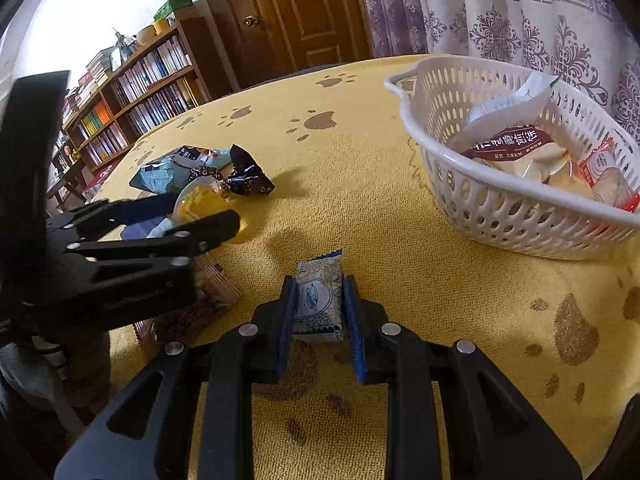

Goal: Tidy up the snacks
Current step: 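Grasp the yellow jelly cup with the left tool while the right tool lifts the white candy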

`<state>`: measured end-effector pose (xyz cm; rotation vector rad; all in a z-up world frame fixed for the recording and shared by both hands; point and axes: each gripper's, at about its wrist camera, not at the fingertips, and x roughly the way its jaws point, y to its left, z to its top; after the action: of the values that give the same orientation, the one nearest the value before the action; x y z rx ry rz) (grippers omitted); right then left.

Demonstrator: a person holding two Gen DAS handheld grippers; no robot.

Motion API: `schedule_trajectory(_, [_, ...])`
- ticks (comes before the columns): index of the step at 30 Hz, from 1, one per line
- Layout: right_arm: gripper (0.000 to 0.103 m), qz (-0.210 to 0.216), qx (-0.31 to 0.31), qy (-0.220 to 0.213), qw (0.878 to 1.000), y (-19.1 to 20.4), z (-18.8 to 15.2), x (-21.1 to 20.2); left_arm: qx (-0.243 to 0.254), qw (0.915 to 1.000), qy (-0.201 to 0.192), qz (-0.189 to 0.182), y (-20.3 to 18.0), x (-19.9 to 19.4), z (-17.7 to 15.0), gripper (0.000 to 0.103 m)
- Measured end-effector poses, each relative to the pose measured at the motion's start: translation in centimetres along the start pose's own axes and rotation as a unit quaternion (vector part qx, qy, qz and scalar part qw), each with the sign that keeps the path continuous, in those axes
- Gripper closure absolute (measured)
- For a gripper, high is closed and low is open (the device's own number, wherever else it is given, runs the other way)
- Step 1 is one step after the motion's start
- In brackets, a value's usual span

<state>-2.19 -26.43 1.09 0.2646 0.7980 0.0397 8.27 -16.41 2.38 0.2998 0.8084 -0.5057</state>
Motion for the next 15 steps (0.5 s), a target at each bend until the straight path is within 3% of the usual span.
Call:
schedule_trajectory(6, [0.078, 0.0, 0.0, 0.0, 1.0, 0.0, 0.0, 0.0, 0.001, 0.9999, 0.015, 0.001, 0.0, 1.4, -0.2, 0.043])
schedule_trajectory(8, [0.078, 0.0, 0.0, 0.0, 1.0, 0.0, 0.0, 0.0, 0.002, 0.9999, 0.011, -0.009, 0.0, 1.3, -0.3, 0.054])
schedule_trajectory(15, [0.078, 0.004, 0.003, -0.001, 1.0, 0.0, 0.1, 0.0, -0.022, 0.9993, -0.013, -0.027, 0.8, -0.1, -0.6, 0.056])
